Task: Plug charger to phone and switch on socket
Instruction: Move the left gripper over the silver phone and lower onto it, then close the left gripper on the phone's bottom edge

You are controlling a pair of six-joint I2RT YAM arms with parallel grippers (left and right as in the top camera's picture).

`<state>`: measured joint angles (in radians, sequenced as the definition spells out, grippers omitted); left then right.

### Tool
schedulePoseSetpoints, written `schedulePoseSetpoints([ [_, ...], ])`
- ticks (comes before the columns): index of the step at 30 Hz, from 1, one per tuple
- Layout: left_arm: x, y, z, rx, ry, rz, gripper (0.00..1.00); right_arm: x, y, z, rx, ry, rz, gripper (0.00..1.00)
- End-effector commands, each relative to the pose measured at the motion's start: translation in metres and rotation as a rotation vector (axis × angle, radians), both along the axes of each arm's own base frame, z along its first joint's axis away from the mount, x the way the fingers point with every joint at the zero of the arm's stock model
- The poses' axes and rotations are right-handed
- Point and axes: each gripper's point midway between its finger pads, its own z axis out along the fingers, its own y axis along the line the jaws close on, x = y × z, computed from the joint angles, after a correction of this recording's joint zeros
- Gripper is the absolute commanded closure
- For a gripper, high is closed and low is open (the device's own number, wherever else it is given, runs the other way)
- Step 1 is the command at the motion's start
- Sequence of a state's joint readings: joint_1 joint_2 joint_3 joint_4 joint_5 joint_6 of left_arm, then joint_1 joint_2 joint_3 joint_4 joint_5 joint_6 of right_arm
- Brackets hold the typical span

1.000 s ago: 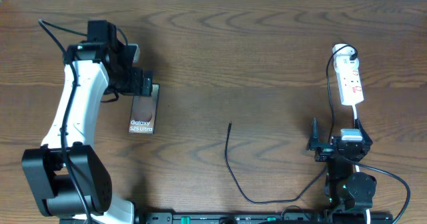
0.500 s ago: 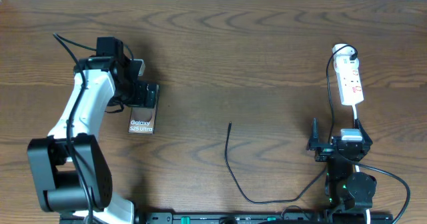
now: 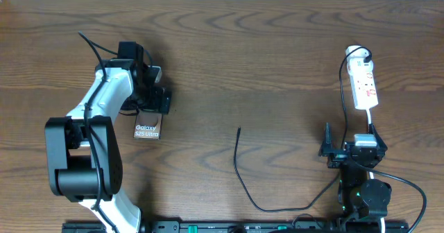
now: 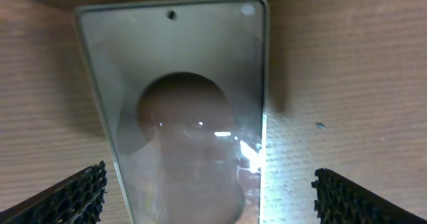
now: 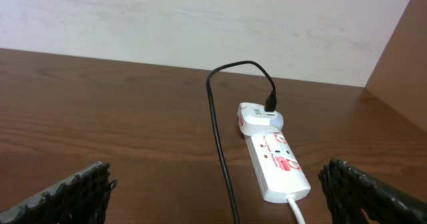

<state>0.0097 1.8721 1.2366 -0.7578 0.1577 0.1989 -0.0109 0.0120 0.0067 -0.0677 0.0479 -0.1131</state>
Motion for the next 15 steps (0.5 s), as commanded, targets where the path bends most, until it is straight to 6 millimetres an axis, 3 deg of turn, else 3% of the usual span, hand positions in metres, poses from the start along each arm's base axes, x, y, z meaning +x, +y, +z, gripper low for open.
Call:
schedulePoseSetpoints([
  [1, 0.0007, 0.0035, -0.0014, 0.014, 0.002, 0.032, 0.02, -0.0002, 0.0014, -0.0003, 0.011, -0.001, 0.005, 0.01],
  [15, 0.0033, 0.0043, -0.0014, 0.014, -0.005, 0.069, 0.02, -0.0002, 0.0014, -0.0003, 0.011, -0.001, 0.005, 0.01],
])
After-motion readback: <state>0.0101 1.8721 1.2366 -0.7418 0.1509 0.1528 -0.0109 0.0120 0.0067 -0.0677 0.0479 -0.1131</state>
